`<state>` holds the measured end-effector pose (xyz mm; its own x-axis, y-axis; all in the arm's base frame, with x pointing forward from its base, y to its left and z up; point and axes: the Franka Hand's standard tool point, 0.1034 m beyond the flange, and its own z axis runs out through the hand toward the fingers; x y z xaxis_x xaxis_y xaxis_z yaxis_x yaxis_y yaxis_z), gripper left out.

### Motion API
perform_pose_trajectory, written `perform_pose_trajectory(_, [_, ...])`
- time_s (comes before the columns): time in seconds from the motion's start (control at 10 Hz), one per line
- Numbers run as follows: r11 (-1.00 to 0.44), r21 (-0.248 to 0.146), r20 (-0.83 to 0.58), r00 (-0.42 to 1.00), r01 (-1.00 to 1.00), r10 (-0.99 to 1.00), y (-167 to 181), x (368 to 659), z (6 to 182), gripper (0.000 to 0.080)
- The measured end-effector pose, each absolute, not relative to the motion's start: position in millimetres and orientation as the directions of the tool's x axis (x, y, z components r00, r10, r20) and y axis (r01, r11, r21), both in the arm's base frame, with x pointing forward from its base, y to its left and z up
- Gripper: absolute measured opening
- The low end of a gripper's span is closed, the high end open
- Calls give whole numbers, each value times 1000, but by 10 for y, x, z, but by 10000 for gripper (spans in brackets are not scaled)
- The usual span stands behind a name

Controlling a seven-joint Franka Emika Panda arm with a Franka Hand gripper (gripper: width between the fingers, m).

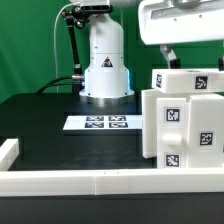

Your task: Assemble cabinet

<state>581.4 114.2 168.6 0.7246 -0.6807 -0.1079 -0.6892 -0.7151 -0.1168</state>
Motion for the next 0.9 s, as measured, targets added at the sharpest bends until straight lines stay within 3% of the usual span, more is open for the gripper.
perform_pose_trajectory(0.5, [-926, -153, -45, 938, -346, -343, 1149, 5829, 1751, 797])
perform_pose_trajectory(0.7, [-977, -143, 4, 987, -158, -161, 1147, 5845, 1877, 797])
perform_pose_trajectory(0.9, [-990, -139, 26, 1000, -5, -8, 1132, 5847, 1873, 797])
